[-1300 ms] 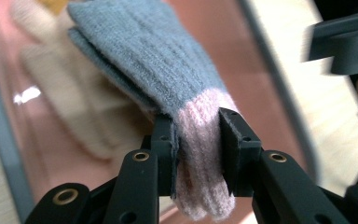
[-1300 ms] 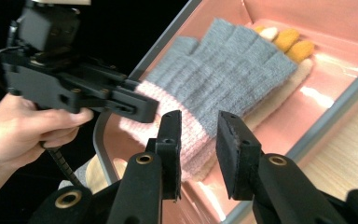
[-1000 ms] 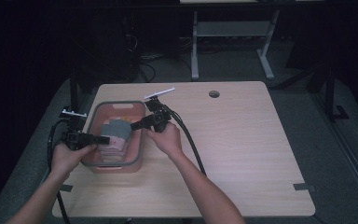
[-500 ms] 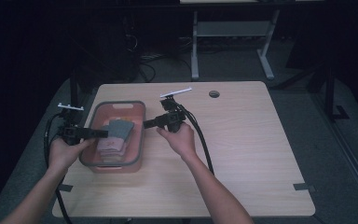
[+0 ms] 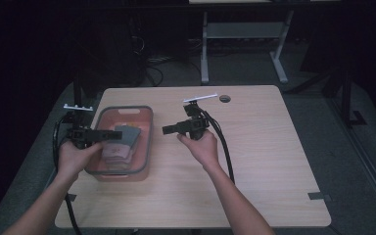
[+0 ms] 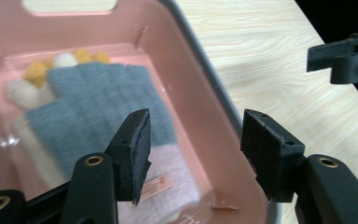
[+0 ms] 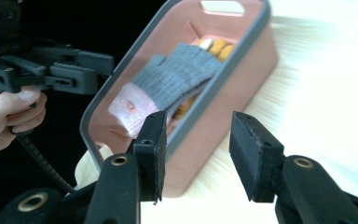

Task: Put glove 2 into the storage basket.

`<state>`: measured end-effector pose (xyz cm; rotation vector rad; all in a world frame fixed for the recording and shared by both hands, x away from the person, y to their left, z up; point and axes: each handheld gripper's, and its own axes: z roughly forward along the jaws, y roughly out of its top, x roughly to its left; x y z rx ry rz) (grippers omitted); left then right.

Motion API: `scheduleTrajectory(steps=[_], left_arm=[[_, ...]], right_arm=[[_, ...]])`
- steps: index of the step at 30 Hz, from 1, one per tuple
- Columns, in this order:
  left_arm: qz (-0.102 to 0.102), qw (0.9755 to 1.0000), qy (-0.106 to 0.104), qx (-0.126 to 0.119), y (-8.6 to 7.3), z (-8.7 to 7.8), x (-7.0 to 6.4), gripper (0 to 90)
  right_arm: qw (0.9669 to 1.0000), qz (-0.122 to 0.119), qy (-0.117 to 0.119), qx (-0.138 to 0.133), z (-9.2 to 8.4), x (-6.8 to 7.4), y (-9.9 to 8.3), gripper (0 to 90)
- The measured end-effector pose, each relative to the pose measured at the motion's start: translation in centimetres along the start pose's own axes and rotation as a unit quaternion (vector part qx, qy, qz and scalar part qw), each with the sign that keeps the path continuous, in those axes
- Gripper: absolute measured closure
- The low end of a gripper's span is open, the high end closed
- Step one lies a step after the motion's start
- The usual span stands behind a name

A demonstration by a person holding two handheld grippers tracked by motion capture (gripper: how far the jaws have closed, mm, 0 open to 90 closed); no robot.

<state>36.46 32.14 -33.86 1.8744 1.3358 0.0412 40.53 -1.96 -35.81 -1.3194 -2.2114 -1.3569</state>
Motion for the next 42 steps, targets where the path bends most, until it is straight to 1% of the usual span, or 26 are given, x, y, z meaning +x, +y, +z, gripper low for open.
scheduleTrajectory(steps=[5,7,11,16,18,19,21,23,24,27,42], left_arm=[[0.014,0.9998,-0.011,0.0,0.2,0.7,-1.2,41.1],[0.013,0.9998,-0.018,0.0,0.3,0.9,-1.6,40.6],[0.011,0.9997,-0.023,-0.001,0.5,1.4,-2.1,37.3],[0.018,0.9995,-0.027,0.002,0.6,2.0,-2.8,36.2],[0.017,0.9993,-0.032,0.003,0.6,2.3,-3.2,35.6],[0.022,0.9992,-0.033,0.004,0.7,2.4,-3.4,35.5],[0.025,0.999,-0.037,0.004,0.8,2.7,-3.8,35.2],[0.023,0.999,-0.039,0.004,0.8,2.9,-4.1,34.5],[0.027,0.9989,-0.038,0.005,0.8,3.1,-4.3,33.5],[0.028,0.9987,-0.042,0.007,0.9,3.5,-4.7,31.3],[0.041,0.997,-0.066,0.007,1.0,5.0,-7.1,29.9]], right_arm=[[0.9999,0.007,-0.006,-0.009,-1.5,-0.6,-0.4,52.9],[0.9999,0.007,-0.01,-0.011,-2.1,-0.8,-0.5,52.5],[0.9997,0.01,-0.014,-0.018,-3.1,-1.2,-0.9,50.8],[0.9994,0.017,-0.022,-0.019,-4.1,-1.9,-1.4,49.2],[0.9992,0.019,-0.026,-0.024,-4.5,-2.3,-1.6,48.7],[0.9991,0.02,-0.028,-0.025,-4.7,-2.4,-1.7,48.7],[0.9988,0.026,-0.033,-0.025,-5.1,-2.7,-1.8,48.4],[0.9986,0.027,-0.035,-0.029,-5.6,-2.9,-1.9,48.2],[0.9985,0.027,-0.036,-0.03,-5.7,-3.0,-2.0,48.0],[0.9982,0.031,-0.041,-0.032,-6.3,-3.2,-2.3,47.4],[0.9959,0.049,-0.058,-0.048,-9.0,-4.7,-3.8,45.2]])
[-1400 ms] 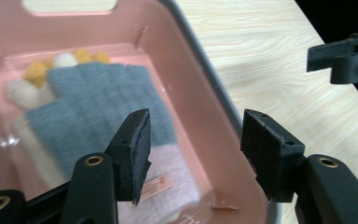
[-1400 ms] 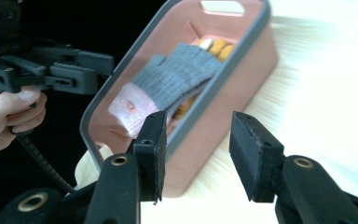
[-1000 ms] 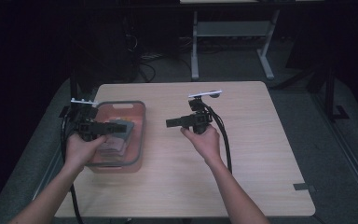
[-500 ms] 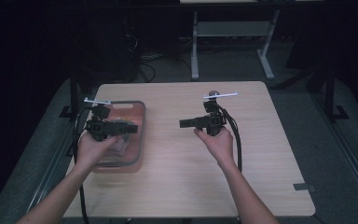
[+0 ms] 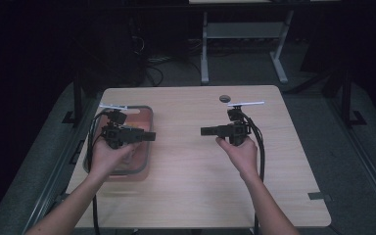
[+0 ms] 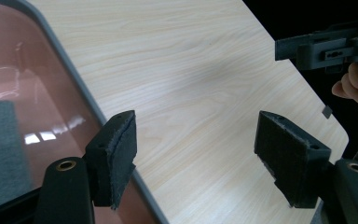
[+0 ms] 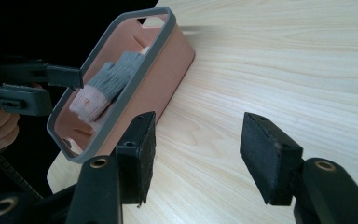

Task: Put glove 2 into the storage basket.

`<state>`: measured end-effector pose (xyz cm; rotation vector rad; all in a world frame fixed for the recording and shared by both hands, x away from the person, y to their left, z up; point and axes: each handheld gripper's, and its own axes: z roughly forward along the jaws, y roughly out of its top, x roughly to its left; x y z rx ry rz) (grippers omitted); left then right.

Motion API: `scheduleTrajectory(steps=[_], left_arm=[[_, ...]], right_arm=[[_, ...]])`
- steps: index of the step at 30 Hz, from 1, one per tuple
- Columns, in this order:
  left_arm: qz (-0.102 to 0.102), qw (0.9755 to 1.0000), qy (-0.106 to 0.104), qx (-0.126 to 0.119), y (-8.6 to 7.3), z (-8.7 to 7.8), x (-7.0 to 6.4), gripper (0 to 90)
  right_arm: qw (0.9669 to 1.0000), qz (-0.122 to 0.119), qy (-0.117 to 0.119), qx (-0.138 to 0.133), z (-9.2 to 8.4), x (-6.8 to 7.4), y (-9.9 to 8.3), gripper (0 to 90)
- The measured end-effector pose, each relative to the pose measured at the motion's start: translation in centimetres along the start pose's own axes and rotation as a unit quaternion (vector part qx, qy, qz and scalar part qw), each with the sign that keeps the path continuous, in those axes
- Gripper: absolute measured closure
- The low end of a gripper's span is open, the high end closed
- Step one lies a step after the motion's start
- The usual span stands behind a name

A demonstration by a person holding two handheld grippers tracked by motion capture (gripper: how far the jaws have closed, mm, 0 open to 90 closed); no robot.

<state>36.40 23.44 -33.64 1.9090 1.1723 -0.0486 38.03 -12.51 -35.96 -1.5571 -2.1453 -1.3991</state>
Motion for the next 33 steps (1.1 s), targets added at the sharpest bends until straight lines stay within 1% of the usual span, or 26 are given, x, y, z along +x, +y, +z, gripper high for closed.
scheduleTrajectory(steps=[2,3,6,8,12,14,18,25,27,33], left_arm=[[0.0,1.0,-0.004,0.0,0.0,0.3,-0.3,29.8],[0.001,1.0,-0.005,-0.001,0.0,0.4,-0.4,29.7],[0.003,1.0,-0.008,0.001,0.1,0.7,-0.7,29.4],[0.008,0.9999,-0.009,0.003,0.1,0.9,-0.9,29.4],[0.008,0.9999,-0.013,0.003,0.1,1.4,-1.4,28.9],[0.013,0.9998,-0.016,0.005,0.1,1.6,-1.7,28.7],[0.016,0.9997,-0.02,0.004,0.1,2.0,-2.3,28.5],[0.026,0.9992,-0.028,0.011,0.1,2.9,-3.3,28.0],[0.028,0.9991,-0.03,0.012,0.0,3.2,-3.5,27.8],[0.033,0.9986,-0.036,0.02,-0.2,4.0,-4.1,27.8]], right_arm=[[1.0,0.001,-0.004,-0.001,-0.3,-0.2,-0.1,44.6],[1.0,-0.004,-0.007,-0.001,-0.4,-0.4,-0.2,44.6],[1.0,0.003,-0.008,-0.002,-0.8,-0.6,-0.4,44.6],[0.9999,0.001,-0.01,-0.003,-1.0,-0.9,-0.5,44.2],[0.9999,0.009,-0.012,-0.004,-1.4,-1.2,-0.9,44.0],[0.9999,0.01,-0.012,-0.006,-1.6,-1.5,-1.1,43.9],[0.9997,0.015,-0.016,-0.009,-2.1,-2.2,-1.6,43.5],[0.9995,0.021,-0.023,-0.01,-2.8,-3.1,-2.3,42.5],[0.9993,0.027,-0.023,-0.011,-3.1,-3.5,-2.5,41.4],[0.999,0.034,-0.024,-0.013,-3.7,-4.4,-3.3,40.0]])
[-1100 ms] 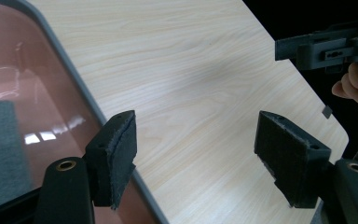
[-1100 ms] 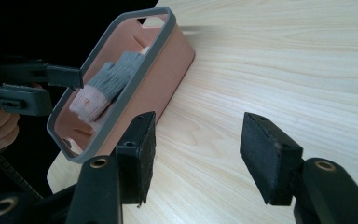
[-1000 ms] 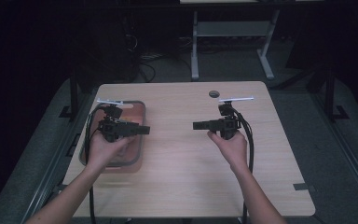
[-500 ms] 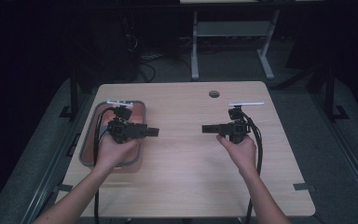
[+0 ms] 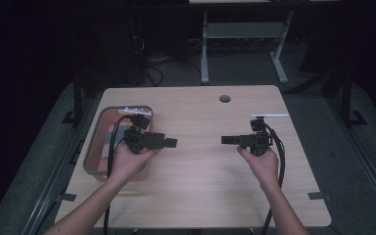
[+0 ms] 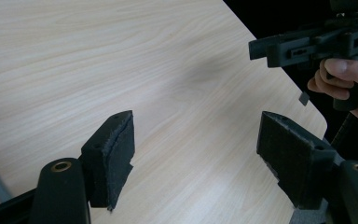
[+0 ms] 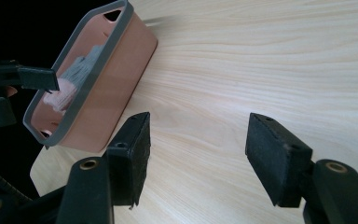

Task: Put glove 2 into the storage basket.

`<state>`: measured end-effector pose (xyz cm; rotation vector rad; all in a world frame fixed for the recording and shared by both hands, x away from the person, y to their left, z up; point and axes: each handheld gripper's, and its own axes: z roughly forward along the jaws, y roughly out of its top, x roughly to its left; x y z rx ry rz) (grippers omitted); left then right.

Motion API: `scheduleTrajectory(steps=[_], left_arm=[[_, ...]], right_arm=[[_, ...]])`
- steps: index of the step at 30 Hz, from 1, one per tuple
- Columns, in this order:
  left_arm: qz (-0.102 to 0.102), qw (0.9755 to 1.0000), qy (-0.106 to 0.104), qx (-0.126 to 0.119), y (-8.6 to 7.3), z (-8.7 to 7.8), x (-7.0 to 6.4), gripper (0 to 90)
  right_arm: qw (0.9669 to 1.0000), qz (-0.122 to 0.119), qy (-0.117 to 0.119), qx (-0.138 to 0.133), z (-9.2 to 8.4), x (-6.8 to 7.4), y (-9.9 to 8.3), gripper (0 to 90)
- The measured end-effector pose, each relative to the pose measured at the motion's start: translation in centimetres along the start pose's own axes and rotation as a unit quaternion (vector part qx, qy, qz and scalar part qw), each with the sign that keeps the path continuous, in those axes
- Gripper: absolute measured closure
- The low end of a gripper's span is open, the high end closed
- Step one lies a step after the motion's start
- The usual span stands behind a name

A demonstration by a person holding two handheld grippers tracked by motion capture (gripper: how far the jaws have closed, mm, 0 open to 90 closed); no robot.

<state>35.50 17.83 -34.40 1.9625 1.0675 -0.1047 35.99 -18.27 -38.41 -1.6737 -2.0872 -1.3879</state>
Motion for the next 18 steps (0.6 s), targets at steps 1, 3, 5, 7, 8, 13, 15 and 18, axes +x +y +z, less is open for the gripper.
scheduleTrajectory(steps=[1,3,5,7,8,13,15,18], left_arm=[[0.001,1.0,-0.001,0.0,0.0,0.1,-0.1,27.7],[0.002,1.0,-0.003,0.002,-0.1,0.4,-0.3,27.7],[0.004,1.0,-0.003,0.0,-0.2,0.6,-0.5,27.6],[0.008,1.0,-0.004,0.001,-0.3,0.9,-0.7,27.5],[0.01,0.9999,-0.005,0.002,-0.4,1.1,-0.8,27.4],[0.013,0.9998,-0.012,0.008,-0.7,1.9,-1.3,27.2],[0.015,0.9997,-0.016,0.01,-0.9,2.2,-1.5,27.2],[0.019,0.9996,-0.017,0.011,-1.1,2.6,-1.8,27.2]], right_arm=[[1.0,0.001,-0.001,0.0,-0.1,-0.2,-0.1,40.0],[1.0,0.005,-0.002,0.001,-0.3,-0.4,-0.3,39.8],[1.0,0.007,-0.004,0.001,-0.4,-0.7,-0.5,39.6],[0.9999,0.009,-0.007,0.001,-0.5,-1.0,-0.7,39.3],[0.9999,0.01,-0.008,0.002,-0.6,-1.1,-0.8,39.0],[0.9998,0.017,-0.012,0.001,-1.1,-1.7,-1.2,38.4],[0.9997,0.018,-0.014,0.004,-1.2,-2.0,-1.4,38.0],[0.9996,0.021,-0.015,0.007,-1.4,-2.5,-1.9,37.6]])
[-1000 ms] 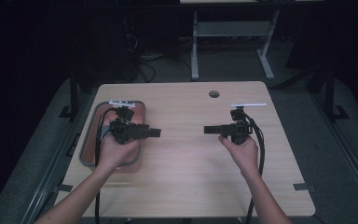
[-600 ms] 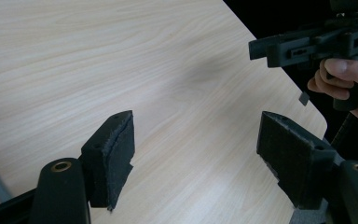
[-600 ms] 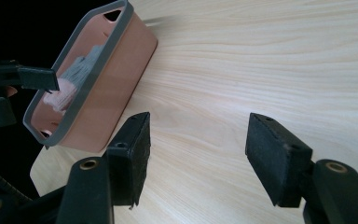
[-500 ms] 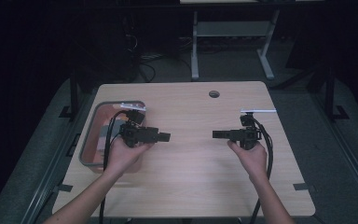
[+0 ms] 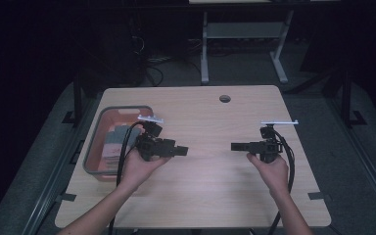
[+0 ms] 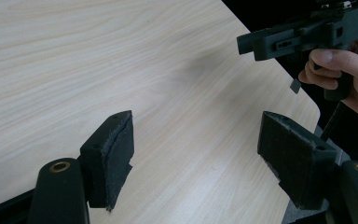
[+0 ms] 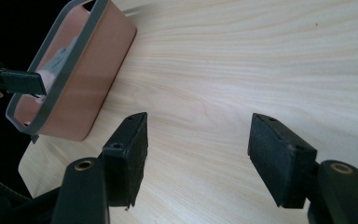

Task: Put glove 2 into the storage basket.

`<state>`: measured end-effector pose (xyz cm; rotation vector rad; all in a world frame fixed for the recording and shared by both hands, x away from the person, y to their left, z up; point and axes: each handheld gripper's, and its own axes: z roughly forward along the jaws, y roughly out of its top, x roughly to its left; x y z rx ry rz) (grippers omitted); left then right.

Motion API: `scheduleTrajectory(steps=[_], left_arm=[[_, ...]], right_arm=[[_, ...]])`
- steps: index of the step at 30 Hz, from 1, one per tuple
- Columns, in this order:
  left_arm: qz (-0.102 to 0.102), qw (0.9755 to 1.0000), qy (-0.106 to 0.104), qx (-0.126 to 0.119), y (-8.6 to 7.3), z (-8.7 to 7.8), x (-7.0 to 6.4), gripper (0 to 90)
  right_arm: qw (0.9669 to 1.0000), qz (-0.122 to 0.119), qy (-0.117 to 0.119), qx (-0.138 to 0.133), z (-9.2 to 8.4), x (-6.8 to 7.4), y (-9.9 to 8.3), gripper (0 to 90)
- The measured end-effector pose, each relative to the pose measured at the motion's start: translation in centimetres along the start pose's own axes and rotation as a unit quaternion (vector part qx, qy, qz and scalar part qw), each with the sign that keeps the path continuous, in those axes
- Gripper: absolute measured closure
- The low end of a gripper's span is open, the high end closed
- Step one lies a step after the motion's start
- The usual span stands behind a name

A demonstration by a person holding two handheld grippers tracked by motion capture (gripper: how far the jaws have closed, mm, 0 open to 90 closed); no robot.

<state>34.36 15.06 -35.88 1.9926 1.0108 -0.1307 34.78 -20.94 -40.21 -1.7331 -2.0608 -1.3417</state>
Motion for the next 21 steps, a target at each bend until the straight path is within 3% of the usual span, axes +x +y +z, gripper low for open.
scheduleTrajectory(steps=[13,21], left_arm=[[0.009,0.9996,-0.02,0.019,-1.0,2.2,-1.1,26.5],[0.016,0.9986,-0.036,0.035,-2.8,3.8,-2.1,26.1]], right_arm=[[0.9999,0.01,-0.006,0.007,-0.5,-1.7,-1.6,36.4],[0.9998,0.018,-0.004,0.008,-0.7,-2.7,-3.5,34.5]])
